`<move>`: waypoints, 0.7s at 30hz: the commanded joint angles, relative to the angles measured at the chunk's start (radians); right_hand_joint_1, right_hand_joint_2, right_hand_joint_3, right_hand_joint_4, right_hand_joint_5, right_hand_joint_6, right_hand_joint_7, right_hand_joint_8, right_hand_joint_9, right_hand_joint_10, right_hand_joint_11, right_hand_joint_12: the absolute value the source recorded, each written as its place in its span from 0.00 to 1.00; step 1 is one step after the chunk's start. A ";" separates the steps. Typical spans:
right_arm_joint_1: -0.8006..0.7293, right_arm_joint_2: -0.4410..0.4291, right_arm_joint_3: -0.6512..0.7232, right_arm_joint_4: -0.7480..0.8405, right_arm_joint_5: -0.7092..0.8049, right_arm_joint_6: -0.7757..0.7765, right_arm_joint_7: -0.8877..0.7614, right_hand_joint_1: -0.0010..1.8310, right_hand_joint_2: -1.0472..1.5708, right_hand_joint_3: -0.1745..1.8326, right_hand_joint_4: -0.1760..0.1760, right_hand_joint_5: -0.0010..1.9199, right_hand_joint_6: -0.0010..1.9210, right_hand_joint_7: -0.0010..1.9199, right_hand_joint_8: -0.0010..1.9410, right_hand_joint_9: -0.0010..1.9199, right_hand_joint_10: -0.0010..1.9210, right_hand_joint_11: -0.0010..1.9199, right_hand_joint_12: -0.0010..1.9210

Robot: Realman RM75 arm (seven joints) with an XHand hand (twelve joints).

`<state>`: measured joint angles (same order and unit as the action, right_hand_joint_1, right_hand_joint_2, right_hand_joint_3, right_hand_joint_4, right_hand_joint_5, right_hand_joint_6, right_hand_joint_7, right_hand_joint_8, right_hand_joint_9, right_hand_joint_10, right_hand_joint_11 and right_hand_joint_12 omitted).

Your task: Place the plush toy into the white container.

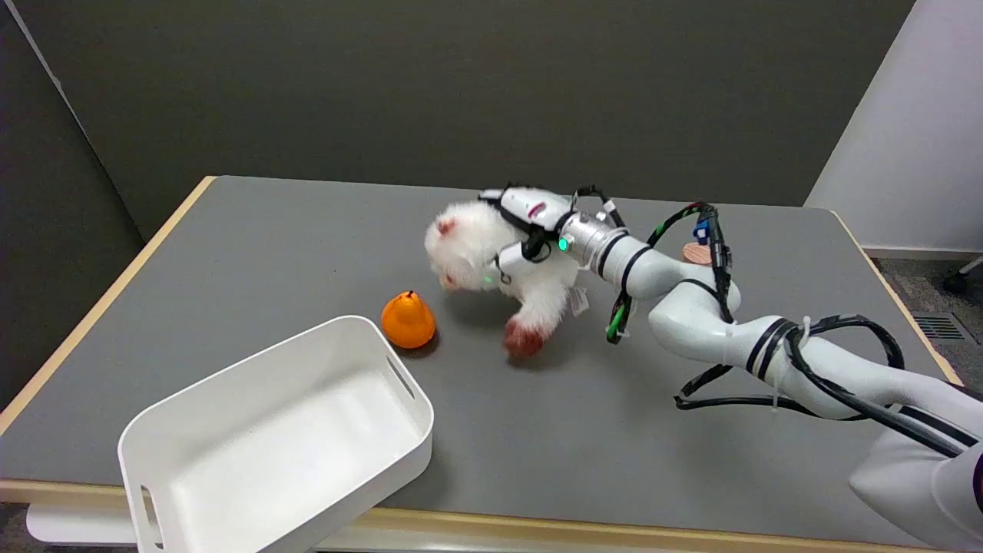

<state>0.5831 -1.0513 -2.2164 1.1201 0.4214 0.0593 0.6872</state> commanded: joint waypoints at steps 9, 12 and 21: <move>-0.255 0.103 0.173 0.564 0.208 0.357 -0.074 0.73 0.83 0.23 0.10 0.29 0.84 0.40 0.73 0.39 0.77 0.44 1.00; -0.292 0.102 0.108 0.622 0.268 0.356 -0.074 0.73 0.84 0.21 0.08 0.27 0.85 0.39 0.75 0.38 0.78 0.44 1.00; -0.298 -0.031 -0.138 0.617 0.447 0.350 -0.083 0.72 0.85 0.20 0.09 0.25 0.88 0.37 0.78 0.37 0.81 0.42 1.00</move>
<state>0.4021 -0.9818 -2.1192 1.5505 0.5885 0.3316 0.6241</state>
